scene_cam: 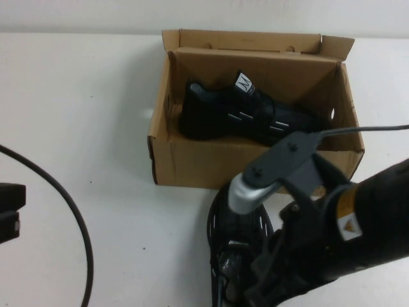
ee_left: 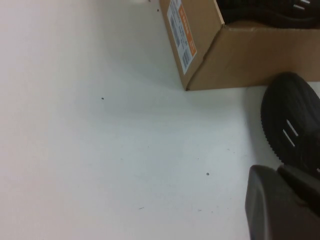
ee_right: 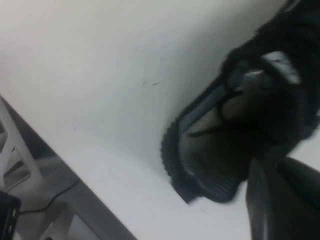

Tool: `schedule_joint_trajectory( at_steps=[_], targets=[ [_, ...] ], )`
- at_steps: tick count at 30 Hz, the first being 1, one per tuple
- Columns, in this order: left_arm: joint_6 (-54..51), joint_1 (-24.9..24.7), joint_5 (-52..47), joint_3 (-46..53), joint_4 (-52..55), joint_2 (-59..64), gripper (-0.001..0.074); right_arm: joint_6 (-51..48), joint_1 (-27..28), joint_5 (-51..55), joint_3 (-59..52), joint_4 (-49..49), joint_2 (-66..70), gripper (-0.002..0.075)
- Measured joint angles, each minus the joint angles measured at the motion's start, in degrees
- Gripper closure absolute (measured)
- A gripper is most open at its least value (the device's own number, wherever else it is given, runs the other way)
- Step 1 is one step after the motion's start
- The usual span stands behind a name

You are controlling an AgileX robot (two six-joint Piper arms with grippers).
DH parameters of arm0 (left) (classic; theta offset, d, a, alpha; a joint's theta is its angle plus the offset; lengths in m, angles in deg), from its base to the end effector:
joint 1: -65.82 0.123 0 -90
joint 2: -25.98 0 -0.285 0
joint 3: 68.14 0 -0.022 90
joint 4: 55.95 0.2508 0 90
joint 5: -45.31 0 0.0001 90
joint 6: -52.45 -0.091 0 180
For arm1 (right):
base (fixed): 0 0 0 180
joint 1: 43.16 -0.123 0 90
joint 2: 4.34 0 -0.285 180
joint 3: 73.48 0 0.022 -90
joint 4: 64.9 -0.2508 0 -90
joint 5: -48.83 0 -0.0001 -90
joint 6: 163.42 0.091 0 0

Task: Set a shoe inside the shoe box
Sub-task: Pick up the shoe from the table

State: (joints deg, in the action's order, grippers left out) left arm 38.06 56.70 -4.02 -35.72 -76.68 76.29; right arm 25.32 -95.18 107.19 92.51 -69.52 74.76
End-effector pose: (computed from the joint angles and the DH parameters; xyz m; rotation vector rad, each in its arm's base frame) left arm 0.1254 -0.0449 0.3393 0.3341 2.2454 -0.3877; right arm 0.1435 0.1939 0.3315 -0.9707 2.5382 0.4425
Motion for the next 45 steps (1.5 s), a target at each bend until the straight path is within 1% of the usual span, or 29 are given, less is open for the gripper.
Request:
schedule_joint_trajectory(
  at_steps=[2,5,9,11,13,16,24,26,28,30,31,32,35,40,45],
  targets=[
    [0.00,0.00,-0.11,0.00,0.00,0.00,0.0739,2.24,-1.09,-1.84,0.00,0.14,2.58,0.0687],
    [0.00,0.00,-0.60,0.00,0.00,0.00,0.0739,6.90,-1.43,-3.99,0.00,0.38,6.02,0.0603],
    [-0.14,0.00,-1.08,0.00,-0.04,0.00,0.0739,9.76,-1.43,-6.05,0.00,-0.22,9.28,0.0397],
    [-0.14,0.00,-1.08,0.00,-0.04,0.00,0.0739,9.86,-1.43,-7.16,0.00,-1.29,10.92,0.0321],
    [-0.14,0.00,-1.08,0.00,-0.13,0.00,0.0739,10.01,-1.43,-8.26,0.00,-2.18,12.42,0.0290],
    [-0.14,0.00,-1.08,0.00,-0.13,0.00,0.0739,10.40,-1.43,-10.19,0.00,-3.13,14.96,0.0281],
    [-0.14,-3.21,-1.32,0.00,-0.17,0.00,0.0739,11.61,-1.43,-14.30,0.00,-3.47,21.59,0.0300],
    [-0.14,-3.44,-1.47,0.00,-0.17,0.00,0.0739,11.73,-1.43,-14.59,0.12,-3.47,23.87,0.0322],
    [-0.14,-3.44,-1.47,0.00,-0.17,0.00,0.0739,11.93,-1.43,-14.59,0.12,-3.47,25.75,0.0387],
    [-0.14,-3.44,-1.47,0.00,-0.17,0.00,0.0739,11.95,-1.43,-14.37,0.12,-3.47,27.22,0.0503],
    [-0.14,-3.44,-1.47,0.00,-0.17,0.00,0.0739,11.95,-1.43,-14.10,0.12,-3.47,27.63,0.0581],
    [-0.14,-3.44,-1.47,0.00,-0.17,0.00,0.0739,12.09,-1.43,-13.77,0.12,-3.25,27.74,0.0632],
    [-0.14,-3.44,-1.47,0.00,-0.17,0.00,0.0739,12.30,-1.43,-13.13,0.38,-2.85,27.61,0.0702],
    [-0.14,-3.44,-1.47,0.00,-0.26,0.00,0.0739,11.55,-1.43,-9.43,1.68,-0.10,24.83,0.0727],
    [3.12,-3.44,-1.81,0.00,-0.26,0.00,0.0739,3.14,-1.43,-4.04,5.23,1.16,20.18,0.0731]
  ],
)
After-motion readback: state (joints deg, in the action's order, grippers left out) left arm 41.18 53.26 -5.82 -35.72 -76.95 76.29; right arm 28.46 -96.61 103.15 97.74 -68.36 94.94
